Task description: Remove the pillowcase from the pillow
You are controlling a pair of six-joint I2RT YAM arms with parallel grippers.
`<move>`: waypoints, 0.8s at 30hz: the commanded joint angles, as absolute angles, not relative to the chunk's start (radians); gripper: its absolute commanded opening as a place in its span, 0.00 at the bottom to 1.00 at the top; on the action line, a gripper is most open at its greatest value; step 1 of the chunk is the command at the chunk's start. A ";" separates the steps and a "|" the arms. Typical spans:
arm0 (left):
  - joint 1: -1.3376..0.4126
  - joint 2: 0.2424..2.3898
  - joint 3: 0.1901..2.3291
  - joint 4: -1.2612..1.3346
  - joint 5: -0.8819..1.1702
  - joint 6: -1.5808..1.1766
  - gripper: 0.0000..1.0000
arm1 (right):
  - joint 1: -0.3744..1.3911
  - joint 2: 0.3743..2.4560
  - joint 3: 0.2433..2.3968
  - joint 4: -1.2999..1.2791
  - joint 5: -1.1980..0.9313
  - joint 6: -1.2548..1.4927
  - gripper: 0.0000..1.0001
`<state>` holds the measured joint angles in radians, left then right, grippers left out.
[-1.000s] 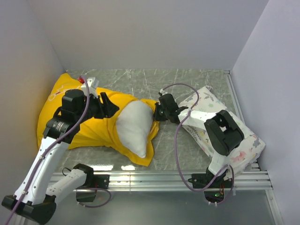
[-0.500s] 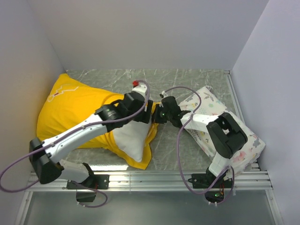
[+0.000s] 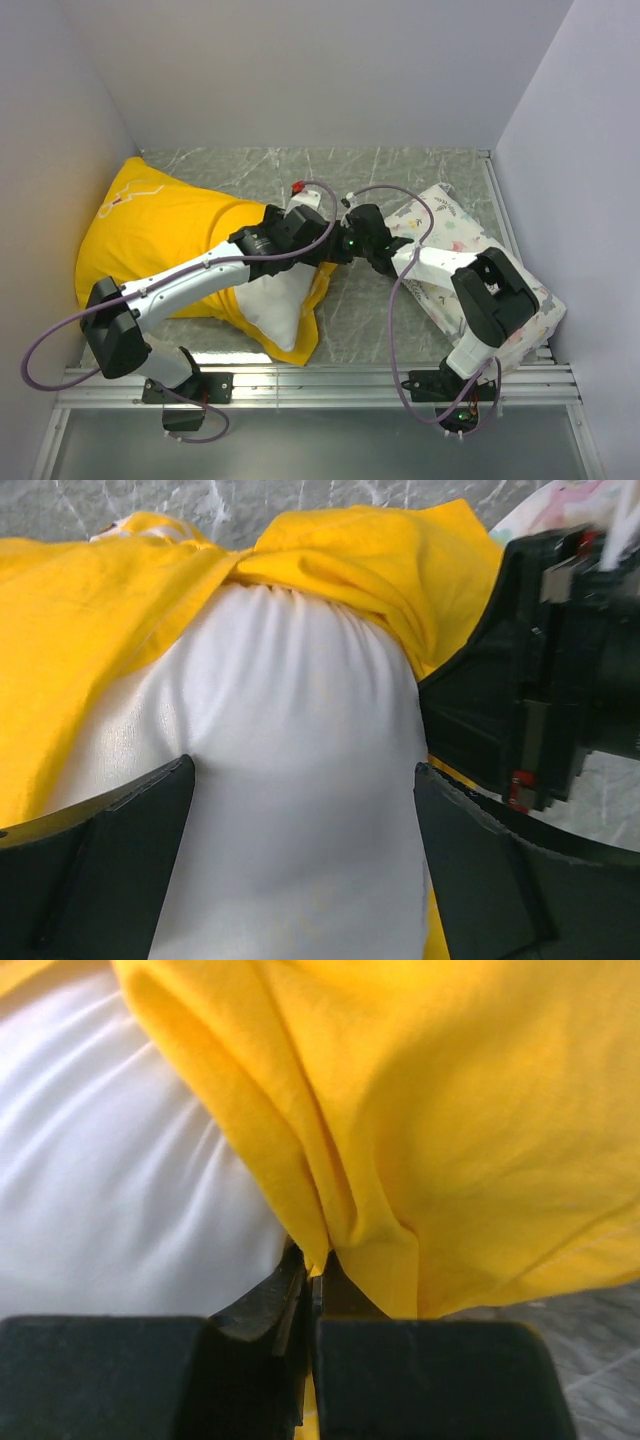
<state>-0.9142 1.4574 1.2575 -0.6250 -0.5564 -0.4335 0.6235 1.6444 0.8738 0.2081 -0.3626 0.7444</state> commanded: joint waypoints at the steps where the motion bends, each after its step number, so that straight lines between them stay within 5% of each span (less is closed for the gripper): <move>1: -0.914 1.460 1.212 -0.614 -0.586 -0.436 0.97 | 0.629 1.575 0.879 0.339 -0.482 0.808 0.00; 8: -0.907 1.505 1.149 -0.611 -0.600 -0.462 0.86 | 0.629 1.580 0.885 0.302 -0.450 0.793 0.00; 11: -0.894 1.525 1.140 -0.598 -0.572 -0.459 0.51 | 0.630 1.585 0.877 0.298 -0.439 0.788 0.00; 12: -0.887 1.535 1.143 -0.597 -0.563 -0.454 0.21 | 0.629 1.588 0.880 0.293 -0.434 0.784 0.00; 14: -0.884 1.543 1.157 -0.615 -0.554 -0.453 0.00 | 0.629 1.586 0.887 0.264 -0.420 0.764 0.00; 24: -0.876 1.283 1.314 -0.718 -0.371 -0.378 0.00 | 0.592 1.614 1.064 -0.023 -0.154 0.618 0.00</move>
<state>-0.8738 1.4223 1.2221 -0.6464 -0.4995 -0.4213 0.6228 1.6341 0.9642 0.0608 -0.2947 0.6880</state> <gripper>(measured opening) 0.048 0.040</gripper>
